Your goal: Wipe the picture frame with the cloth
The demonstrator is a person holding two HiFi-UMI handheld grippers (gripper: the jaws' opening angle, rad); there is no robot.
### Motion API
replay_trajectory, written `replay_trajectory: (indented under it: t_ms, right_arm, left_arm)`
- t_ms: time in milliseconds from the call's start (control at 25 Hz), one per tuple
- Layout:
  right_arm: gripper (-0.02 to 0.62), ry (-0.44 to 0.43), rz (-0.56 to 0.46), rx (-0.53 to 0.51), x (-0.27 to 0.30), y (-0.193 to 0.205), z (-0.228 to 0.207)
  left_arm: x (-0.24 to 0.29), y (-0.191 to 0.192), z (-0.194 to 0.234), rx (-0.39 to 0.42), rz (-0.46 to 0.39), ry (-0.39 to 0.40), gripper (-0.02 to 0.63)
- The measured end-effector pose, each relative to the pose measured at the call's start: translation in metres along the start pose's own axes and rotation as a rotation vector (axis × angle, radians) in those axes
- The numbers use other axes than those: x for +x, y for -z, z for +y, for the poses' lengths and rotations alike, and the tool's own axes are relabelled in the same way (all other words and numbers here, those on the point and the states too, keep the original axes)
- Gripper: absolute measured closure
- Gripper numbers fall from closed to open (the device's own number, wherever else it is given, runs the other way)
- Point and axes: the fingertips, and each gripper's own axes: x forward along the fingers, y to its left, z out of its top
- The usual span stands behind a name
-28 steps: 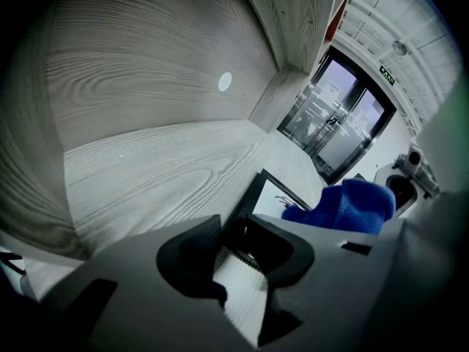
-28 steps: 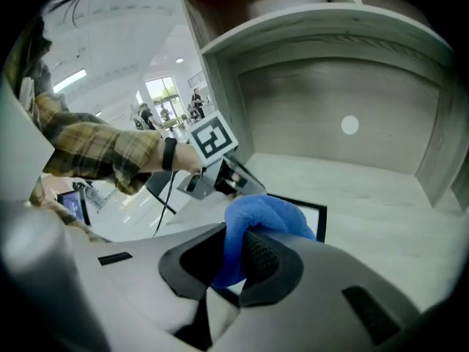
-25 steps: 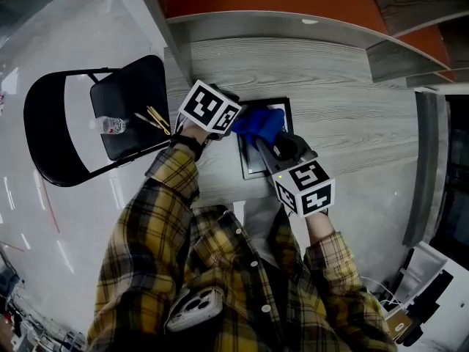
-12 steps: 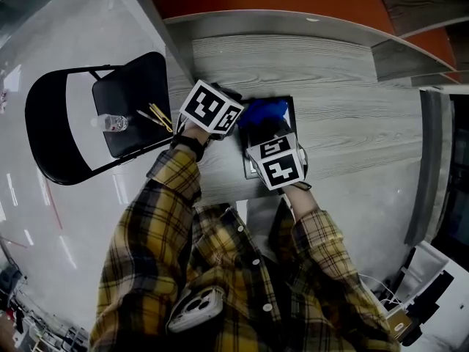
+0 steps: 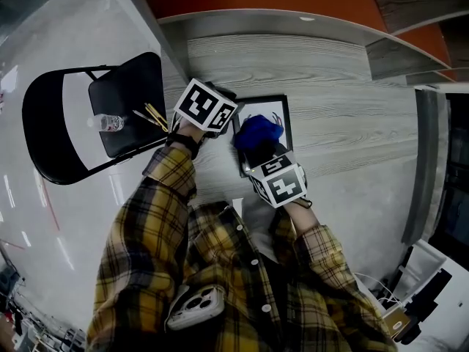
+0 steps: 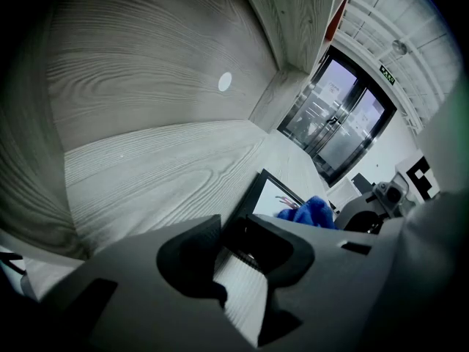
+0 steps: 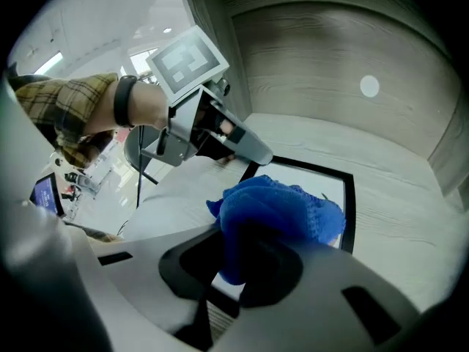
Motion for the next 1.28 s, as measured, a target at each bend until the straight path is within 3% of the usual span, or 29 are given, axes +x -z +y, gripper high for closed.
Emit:
replay_trajectory:
  t_ms: [240, 560, 880, 1120, 1280]
  right_arm:
    - [0.543, -0.076, 0.082, 0.026, -0.015, 0.035, 0.023]
    - [0.543, -0.141, 0.093, 0.072, -0.032, 0.072, 0.051]
    - [0.543, -0.118, -0.027, 0.122, -0.048, 0.06, 0.045]
    - [0.543, -0.074, -0.18, 0.163, -0.09, 0.033, 0.028]
    - [0.543, -0.046, -0.287, 0.164, -0.126, 0.009, 0.016]
  left_arm:
    - [0.0, 0.0, 0.001, 0.002, -0.002, -0.002, 0.497]
    - [-0.001, 0.0, 0.001, 0.004, 0.0, -0.003, 0.497]
    - [-0.002, 0.0, 0.0, 0.002, -0.021, -0.002, 0.494]
    - [-0.039, -0.015, 0.004, -0.106, -0.198, -0.024, 0.494]
    - [-0.07, -0.017, -0.018, -0.104, -0.29, -0.033, 0.494]
